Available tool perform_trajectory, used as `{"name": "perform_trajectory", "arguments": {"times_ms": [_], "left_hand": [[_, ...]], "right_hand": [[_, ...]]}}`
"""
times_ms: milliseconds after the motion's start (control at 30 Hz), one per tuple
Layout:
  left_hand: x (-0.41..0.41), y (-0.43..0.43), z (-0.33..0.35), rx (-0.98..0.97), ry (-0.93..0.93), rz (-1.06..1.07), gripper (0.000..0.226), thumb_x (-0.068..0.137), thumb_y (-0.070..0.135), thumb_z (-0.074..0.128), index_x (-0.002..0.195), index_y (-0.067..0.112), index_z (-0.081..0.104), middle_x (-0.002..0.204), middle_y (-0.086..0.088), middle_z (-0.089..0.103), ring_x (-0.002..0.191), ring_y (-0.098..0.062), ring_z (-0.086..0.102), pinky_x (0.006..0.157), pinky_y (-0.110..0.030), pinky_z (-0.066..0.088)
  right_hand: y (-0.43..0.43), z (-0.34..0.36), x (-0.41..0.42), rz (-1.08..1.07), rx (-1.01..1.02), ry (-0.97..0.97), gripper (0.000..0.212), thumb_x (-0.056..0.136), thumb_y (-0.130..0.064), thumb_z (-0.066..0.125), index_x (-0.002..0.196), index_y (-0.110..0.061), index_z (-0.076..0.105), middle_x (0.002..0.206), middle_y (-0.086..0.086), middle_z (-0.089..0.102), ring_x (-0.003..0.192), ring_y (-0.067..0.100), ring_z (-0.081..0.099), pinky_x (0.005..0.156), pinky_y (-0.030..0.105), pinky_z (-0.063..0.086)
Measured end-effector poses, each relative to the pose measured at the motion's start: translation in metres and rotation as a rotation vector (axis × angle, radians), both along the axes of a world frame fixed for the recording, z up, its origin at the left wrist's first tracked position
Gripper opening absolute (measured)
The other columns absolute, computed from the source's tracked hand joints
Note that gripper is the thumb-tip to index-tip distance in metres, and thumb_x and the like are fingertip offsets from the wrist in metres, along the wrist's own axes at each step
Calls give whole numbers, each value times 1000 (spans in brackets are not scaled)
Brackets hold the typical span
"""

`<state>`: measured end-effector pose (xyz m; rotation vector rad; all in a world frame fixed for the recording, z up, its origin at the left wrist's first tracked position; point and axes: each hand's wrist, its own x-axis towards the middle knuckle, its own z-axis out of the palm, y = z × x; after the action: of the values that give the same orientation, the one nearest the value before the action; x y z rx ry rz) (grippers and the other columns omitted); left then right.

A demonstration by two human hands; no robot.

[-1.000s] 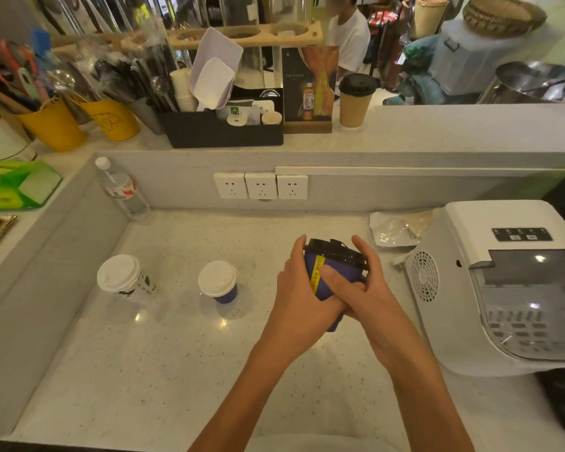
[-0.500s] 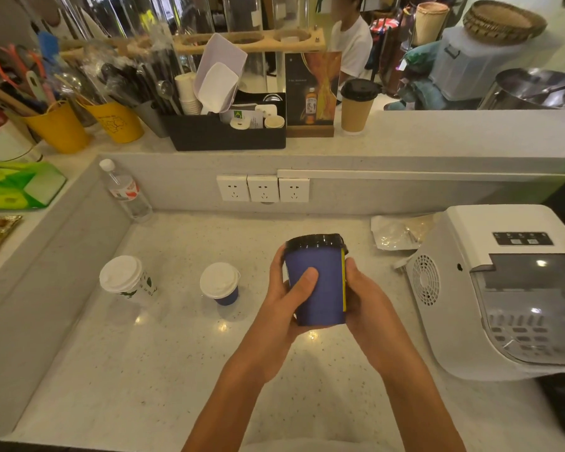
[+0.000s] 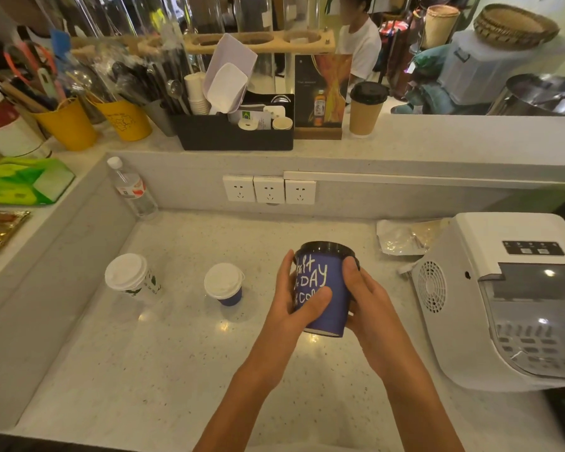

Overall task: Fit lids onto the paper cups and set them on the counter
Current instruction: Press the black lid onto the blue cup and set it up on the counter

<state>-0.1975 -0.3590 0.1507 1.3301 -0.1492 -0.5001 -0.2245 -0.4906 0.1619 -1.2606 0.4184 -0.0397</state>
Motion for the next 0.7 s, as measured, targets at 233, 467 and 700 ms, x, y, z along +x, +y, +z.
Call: {"name": "perform_trajectory", "arguments": {"times_ms": [233,467,700], "left_hand": [[-1,-3,6,65,-8,18,69,79,37,71,133,49,31,133,12,53,108,-3,66,76,-23,59],[-1,-3,11,114,-32,27,76,80,41,76,138,43,28,138,8,50,116,-15,61,89,-33,59],[-1,-2,7,127,-35,34,74,78,43,76,136,44,29,137,7,51,114,-16,62,83,-27,60]], "right_hand": [[-1,-1,0,26,5,27,74,73,-69,55,129,-21,62,117,6,74,105,27,72,84,44,61],[0,-1,-1,19,47,53,78,70,-68,57,130,-17,60,119,10,73,106,29,71,90,51,58],[0,-2,-1,29,28,75,80,67,-70,58,130,-20,60,118,8,74,106,28,72,90,51,58]]}}
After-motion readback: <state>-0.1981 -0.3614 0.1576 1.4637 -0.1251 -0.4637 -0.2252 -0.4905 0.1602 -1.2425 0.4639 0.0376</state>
